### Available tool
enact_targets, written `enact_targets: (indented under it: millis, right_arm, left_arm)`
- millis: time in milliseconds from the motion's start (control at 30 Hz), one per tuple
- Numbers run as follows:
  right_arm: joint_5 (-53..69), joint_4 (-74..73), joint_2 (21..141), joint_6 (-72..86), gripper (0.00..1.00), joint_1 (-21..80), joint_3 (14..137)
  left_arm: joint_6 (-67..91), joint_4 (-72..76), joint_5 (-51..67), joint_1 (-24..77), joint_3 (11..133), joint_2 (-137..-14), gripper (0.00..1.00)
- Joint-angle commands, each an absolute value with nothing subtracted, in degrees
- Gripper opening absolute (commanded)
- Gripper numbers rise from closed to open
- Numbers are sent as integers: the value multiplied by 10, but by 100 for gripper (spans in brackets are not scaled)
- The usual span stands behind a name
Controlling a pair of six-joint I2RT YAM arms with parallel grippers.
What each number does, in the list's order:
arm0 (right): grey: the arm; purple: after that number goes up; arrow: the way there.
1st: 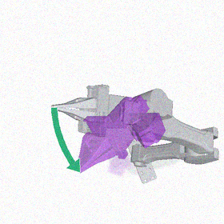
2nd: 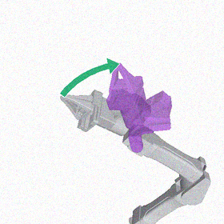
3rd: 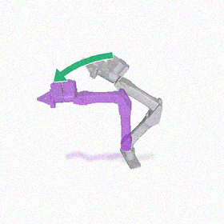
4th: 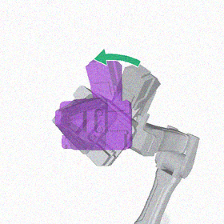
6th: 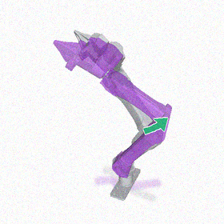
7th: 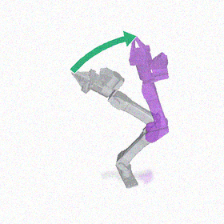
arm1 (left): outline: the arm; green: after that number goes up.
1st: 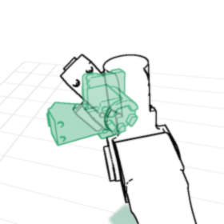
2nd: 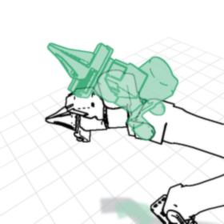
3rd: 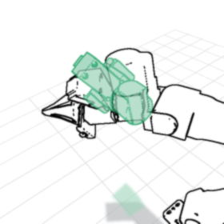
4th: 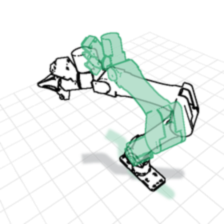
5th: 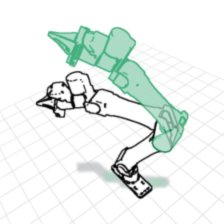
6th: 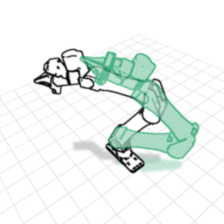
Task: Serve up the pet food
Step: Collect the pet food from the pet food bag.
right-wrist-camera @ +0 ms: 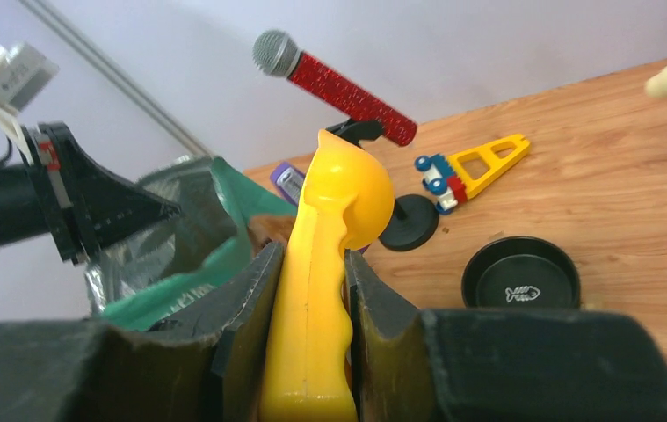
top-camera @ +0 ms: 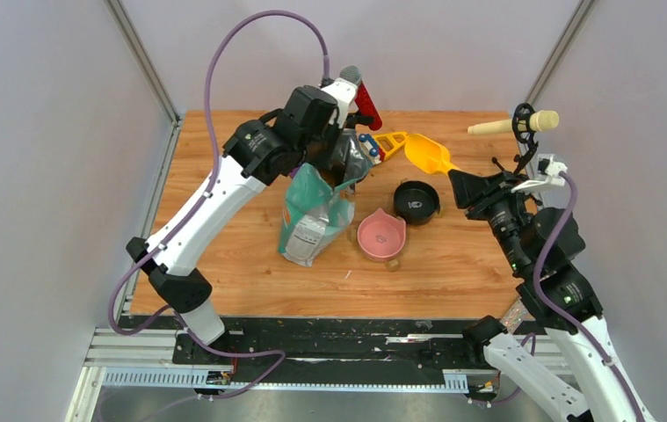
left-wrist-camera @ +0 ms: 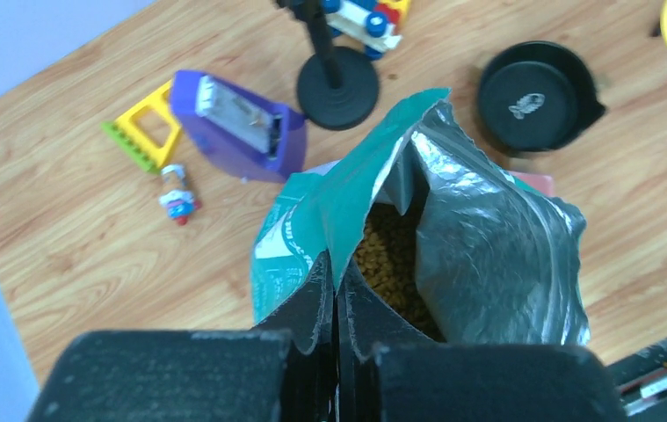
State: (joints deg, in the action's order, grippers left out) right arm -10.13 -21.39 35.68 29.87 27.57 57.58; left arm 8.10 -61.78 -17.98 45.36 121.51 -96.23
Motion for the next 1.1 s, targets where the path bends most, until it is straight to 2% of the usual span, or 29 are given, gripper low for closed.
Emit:
enact_targets:
  millis: [0, 200, 433, 633, 833, 1067]
  right_arm:
    - [-178, -232, 323, 294, 0, 277, 620]
    - [-172, -259, 300, 280, 0, 277, 662]
    - [-99, -276, 312, 284, 0, 277, 707]
    - [6, -302, 371, 292, 0, 277, 747]
    - [6, -426, 450, 295, 0, 277, 827]
    - [51, -473, 516, 298, 0, 277, 862]
  left_arm:
    - [108, -502, -161, 510, 1235, -976, 0]
    - [129, -464, -164, 544, 1217, -1008, 0]
    - [116, -460, -177, 547, 1230, -1013, 0]
    - [93, -457, -183, 554, 1237, -1012, 0]
    - [77, -459, -200, 558, 1245, -1009, 0]
    - [53, -449, -205, 565, 1255, -1011, 0]
